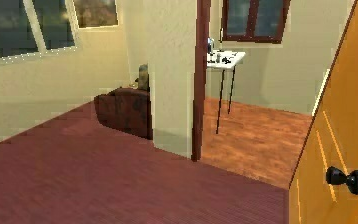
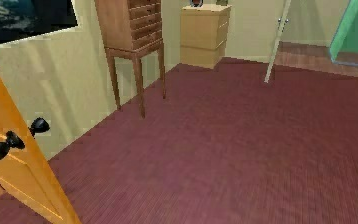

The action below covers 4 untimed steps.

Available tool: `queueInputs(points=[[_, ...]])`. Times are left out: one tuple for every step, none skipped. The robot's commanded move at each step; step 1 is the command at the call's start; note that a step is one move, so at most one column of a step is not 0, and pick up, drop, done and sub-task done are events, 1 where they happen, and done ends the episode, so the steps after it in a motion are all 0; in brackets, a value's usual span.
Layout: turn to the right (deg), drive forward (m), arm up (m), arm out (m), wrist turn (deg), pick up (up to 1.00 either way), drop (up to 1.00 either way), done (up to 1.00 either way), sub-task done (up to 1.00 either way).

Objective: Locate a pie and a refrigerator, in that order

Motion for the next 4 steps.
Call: queueInputs(points=[[9.0,0.0,0.0,0.0,0.0,0.0,0.0,0.0,0.0],[0.0,0.65,0.0,0.0,0.0,0.0,0.0,0.0,0.0],[18.0,0.0,0.0,0.0,0.0,0.0,0.0,0.0,0.0],[0.0,1.0,0.0,0.0,0.0,0.0,0.0,0.0,0.0]])
